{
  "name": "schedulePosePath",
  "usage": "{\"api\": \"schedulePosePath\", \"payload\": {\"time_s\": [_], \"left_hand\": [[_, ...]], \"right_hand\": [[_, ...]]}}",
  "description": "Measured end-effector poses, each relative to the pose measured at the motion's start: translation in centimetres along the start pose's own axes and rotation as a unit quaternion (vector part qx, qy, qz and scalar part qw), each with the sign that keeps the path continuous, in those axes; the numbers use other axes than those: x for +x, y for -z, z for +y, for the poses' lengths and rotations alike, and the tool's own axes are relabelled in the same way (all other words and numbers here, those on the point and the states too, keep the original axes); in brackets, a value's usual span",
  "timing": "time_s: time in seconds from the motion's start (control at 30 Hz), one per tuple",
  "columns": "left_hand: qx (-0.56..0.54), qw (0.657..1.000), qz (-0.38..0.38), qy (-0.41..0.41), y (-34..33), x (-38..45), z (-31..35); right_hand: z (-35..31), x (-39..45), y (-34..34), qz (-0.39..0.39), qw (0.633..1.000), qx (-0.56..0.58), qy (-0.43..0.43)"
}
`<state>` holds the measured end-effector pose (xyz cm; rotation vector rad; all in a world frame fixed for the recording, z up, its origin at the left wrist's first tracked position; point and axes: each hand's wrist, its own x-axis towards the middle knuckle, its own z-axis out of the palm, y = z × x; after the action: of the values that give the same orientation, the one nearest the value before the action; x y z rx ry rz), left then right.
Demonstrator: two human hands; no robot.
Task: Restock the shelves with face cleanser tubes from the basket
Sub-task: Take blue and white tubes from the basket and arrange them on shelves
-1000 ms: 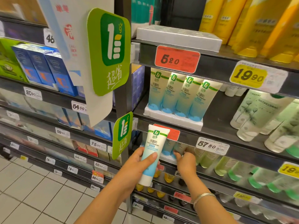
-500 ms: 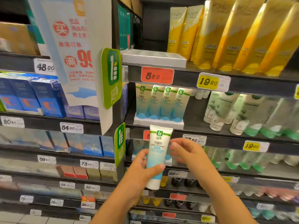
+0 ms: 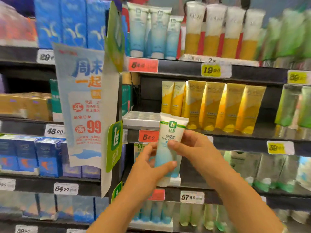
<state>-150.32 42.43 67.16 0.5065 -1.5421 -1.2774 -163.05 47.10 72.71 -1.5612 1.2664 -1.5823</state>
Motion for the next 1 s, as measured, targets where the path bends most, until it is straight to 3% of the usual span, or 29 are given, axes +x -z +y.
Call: {"api": "schedulePosePath", "payload": {"time_s": [0.43,0.57,0.73,0.9,1.0], "left_hand": [[0.129,0.982,0.125,-0.059,-1.2,8.7,4.0],[0.131,0.979,0.141,-0.072,-1.0,11.0,3.7],[0.16,0.972,0.151,-0.08,-0.4,12.7,3.1],[0.363,0.895,0.227,-0.124,1.5,13.3,1.3],[0.507,0.828,0.212,-0.114,2.4,13.5,1.0]], "right_hand": [[-2.5,10.7,2.1,-0.036,0.997,0.069,0.021],[-2.4,13.0,2.6,-0.096,0.995,0.026,0.012],[-2.1,15.5,3.0,-0.079,0.996,0.012,0.032],[-1.1,17.9,2.4,-0.003,0.999,0.034,-0.025],[-0.6,19.0,1.6,0.018,0.998,0.031,-0.049]]}}
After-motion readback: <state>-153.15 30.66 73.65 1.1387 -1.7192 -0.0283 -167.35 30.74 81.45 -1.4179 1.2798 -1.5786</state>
